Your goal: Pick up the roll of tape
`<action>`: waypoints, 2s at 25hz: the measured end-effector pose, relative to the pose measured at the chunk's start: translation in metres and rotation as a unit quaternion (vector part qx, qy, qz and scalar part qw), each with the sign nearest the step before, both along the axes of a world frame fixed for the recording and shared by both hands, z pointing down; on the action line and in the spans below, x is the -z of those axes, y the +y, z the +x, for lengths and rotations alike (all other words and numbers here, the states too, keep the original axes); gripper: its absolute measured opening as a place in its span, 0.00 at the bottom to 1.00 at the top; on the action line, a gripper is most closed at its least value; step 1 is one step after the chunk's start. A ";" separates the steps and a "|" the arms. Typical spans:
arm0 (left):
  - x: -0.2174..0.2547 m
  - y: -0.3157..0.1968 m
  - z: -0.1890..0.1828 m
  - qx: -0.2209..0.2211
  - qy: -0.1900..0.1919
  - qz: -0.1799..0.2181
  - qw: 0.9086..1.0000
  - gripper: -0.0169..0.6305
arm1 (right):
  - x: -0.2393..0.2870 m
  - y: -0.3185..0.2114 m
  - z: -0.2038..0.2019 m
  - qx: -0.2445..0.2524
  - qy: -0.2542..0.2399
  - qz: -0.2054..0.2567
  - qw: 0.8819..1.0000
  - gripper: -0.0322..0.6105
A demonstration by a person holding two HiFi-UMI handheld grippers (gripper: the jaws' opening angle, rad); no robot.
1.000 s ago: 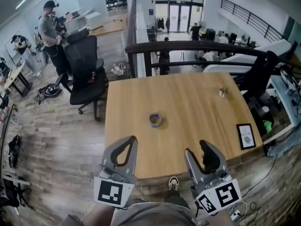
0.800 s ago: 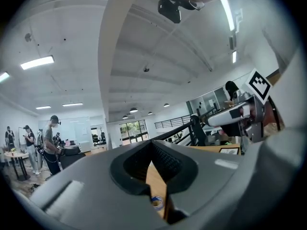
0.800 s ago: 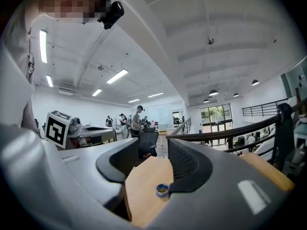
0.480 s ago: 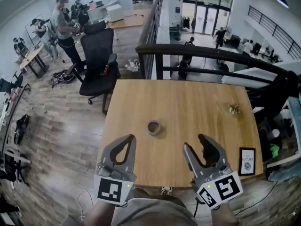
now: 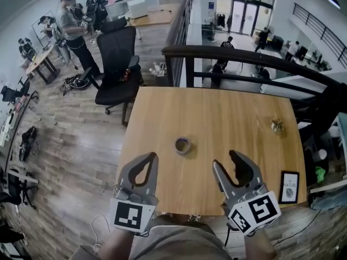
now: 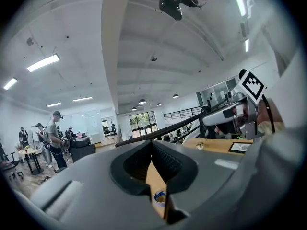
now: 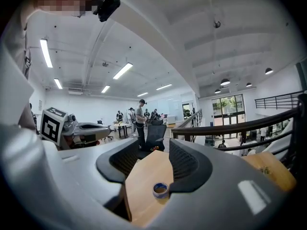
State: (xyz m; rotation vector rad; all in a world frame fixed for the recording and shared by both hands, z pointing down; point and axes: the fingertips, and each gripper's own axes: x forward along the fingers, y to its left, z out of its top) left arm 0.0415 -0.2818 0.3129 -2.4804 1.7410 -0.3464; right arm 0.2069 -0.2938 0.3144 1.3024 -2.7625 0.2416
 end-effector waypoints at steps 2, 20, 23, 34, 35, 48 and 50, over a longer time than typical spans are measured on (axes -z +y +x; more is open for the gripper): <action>0.000 -0.004 -0.005 -0.007 0.001 -0.003 1.000 0.03 | -0.001 -0.003 -0.004 -0.008 0.000 -0.008 1.000 0.33; -0.102 -0.075 -0.046 -0.039 -0.020 -0.090 0.995 0.03 | -0.132 -0.090 -0.074 0.008 0.081 -0.161 0.984 0.33; -0.129 -0.084 -0.048 -0.050 -0.008 -0.116 0.992 0.03 | -0.169 -0.101 -0.083 0.012 0.099 -0.193 0.976 0.33; -0.210 -0.102 -0.060 -0.039 0.024 -0.200 0.979 0.03 | -0.303 -0.129 -0.089 -0.012 0.123 -0.316 0.941 0.33; -0.218 -0.102 -0.061 -0.038 0.021 -0.207 0.977 0.03 | -0.311 -0.131 -0.089 -0.014 0.122 -0.325 0.938 0.33; -0.274 -0.106 -0.074 -0.043 -0.020 -0.259 0.965 0.03 | -0.376 -0.160 -0.096 -0.057 0.094 -0.405 0.908 0.33; -0.275 -0.105 -0.077 -0.042 -0.020 -0.259 0.965 0.03 | -0.383 -0.162 -0.100 -0.060 0.093 -0.416 0.903 0.33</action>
